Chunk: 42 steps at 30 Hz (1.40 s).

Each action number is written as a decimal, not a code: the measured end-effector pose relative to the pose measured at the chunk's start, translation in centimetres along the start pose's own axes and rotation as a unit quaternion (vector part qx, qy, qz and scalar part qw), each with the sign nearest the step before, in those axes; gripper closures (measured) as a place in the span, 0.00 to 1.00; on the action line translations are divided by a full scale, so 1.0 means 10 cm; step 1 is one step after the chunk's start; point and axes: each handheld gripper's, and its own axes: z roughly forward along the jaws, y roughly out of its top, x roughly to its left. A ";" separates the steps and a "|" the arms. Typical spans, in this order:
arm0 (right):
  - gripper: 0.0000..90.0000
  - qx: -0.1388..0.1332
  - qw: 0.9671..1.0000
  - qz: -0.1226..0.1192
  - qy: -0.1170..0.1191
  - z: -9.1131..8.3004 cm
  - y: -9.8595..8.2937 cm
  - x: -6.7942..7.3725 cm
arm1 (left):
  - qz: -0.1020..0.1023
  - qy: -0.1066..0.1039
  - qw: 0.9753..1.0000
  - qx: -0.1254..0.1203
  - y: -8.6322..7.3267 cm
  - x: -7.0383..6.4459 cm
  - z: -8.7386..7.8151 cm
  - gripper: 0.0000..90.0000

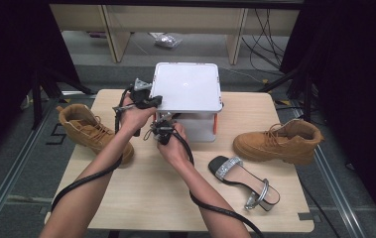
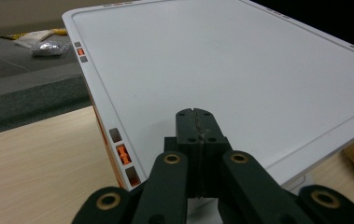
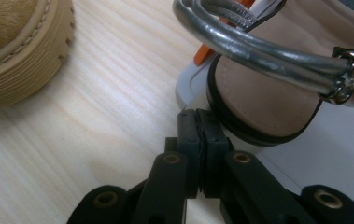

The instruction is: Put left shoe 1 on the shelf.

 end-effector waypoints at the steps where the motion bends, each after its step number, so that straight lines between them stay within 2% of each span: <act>1: 1.00 -0.013 1.000 -0.018 -0.014 0.02 0.00 -0.04 | 0.000 0.000 1.000 0.000 0.00 0.00 0.00 1.00; 2: 1.00 -0.004 1.000 -0.009 -0.003 0.01 0.00 -0.04 | 0.000 0.000 1.000 0.000 0.00 0.00 0.00 1.00; 5: 1.00 -0.006 1.000 -0.007 -0.007 0.04 0.00 -0.04 | 0.000 0.000 1.000 0.000 0.00 0.00 0.00 1.00; 6: 0.99 -0.001 1.000 -0.027 -0.014 0.04 0.00 -0.06 | 0.000 0.000 1.000 0.000 0.00 0.00 0.00 1.00; 7: 0.99 -0.005 1.000 -0.019 -0.012 0.05 0.01 -0.06 | 0.000 0.000 1.000 -0.001 0.00 0.00 0.00 1.00; 10: 0.97 -0.006 1.000 -0.022 -0.011 0.06 0.01 -0.07 | 0.003 0.000 1.000 0.003 0.00 0.01 -0.01 1.00; 11: 0.96 -0.009 0.999 -0.035 -0.017 0.06 0.02 -0.09 | -0.002 0.000 1.000 -0.001 0.00 0.00 0.00 1.00; 12: 0.95 -0.009 0.999 -0.037 -0.018 0.06 0.02 -0.09 | -0.001 0.001 1.000 0.000 0.00 0.00 0.00 1.00; 13: 0.94 -0.006 1.000 -0.020 -0.012 0.07 0.02 -0.06 | 0.003 0.001 1.000 0.003 0.00 0.01 -0.01 1.00; 14: 0.91 -0.008 1.000 -0.023 -0.012 0.07 0.01 -0.06 | -0.002 0.001 1.000 -0.001 0.00 0.00 0.00 1.00; 15: 0.86 -0.004 1.000 -0.017 0.002 0.06 0.01 -0.06 | -0.002 0.000 1.000 -0.001 -0.01 0.00 0.00 1.00; 17: 0.79 -0.002 1.000 -0.015 0.005 0.04 0.00 -0.03 | -0.003 -0.001 1.000 0.001 0.00 0.00 -0.01 1.00; 18: 0.78 -0.010 1.000 -0.013 0.004 0.01 -0.02 -0.03 | -0.003 -0.001 1.000 -0.001 -0.01 0.01 0.00 1.00; 19: 0.77 -0.021 0.999 -0.036 -0.001 -0.03 -0.03 -0.06 | -0.002 -0.001 1.000 -0.001 -0.01 0.00 0.00 1.00; 20: 0.77 -0.013 1.000 -0.024 0.006 -0.06 -0.04 -0.04 | -0.001 0.000 1.000 -0.001 -0.01 0.00 0.00 1.00; 21: 0.77 -0.024 0.999 -0.038 0.001 -0.09 -0.05 -0.08 | -0.001 0.000 1.000 -0.001 0.00 0.00 0.00 1.00; 22: 0.77 -0.013 1.000 -0.005 0.016 -0.15 -0.08 -0.05 | -0.001 0.000 1.000 -0.001 0.00 0.00 0.00 1.00; 23: 0.78 -0.023 0.999 -0.025 0.002 -0.19 -0.09 -0.10 | 0.002 0.000 1.000 0.002 0.00 0.01 -0.01 1.00; 25: 0.84 -0.017 1.000 -0.022 0.001 -0.30 -0.14 -0.15 | 0.005 0.000 1.000 0.003 0.00 0.01 -0.01 1.00; 26: 0.86 -0.016 0.999 -0.033 -0.001 -0.33 -0.16 -0.19 | 0.000 -0.001 1.000 0.000 0.00 0.00 0.00 1.00; 30: 0.97 -0.011 1.000 -0.017 -0.008 -0.43 -0.26 -0.30 | -0.003 0.001 1.000 -0.001 -0.01 0.00 0.00 1.00; 34: 1.00 -0.018 1.000 -0.007 0.002 -0.41 -0.29 -0.33 | -0.002 0.001 1.000 -0.002 -0.01 0.00 0.00 1.00; 38: 1.00 -0.023 1.000 0.001 0.020 -0.29 -0.25 -0.26 | -0.001 0.000 1.000 -0.001 0.00 0.00 0.00 1.00; 39: 1.00 -0.020 1.000 -0.006 0.020 -0.26 -0.23 -0.25 | -0.002 0.000 1.000 -0.001 0.00 0.00 0.00 1.00; 42: 1.00 -0.020 1.000 0.002 0.019 -0.15 -0.17 -0.19 | -0.005 -0.004 1.000 -0.004 -0.01 0.01 0.00 1.00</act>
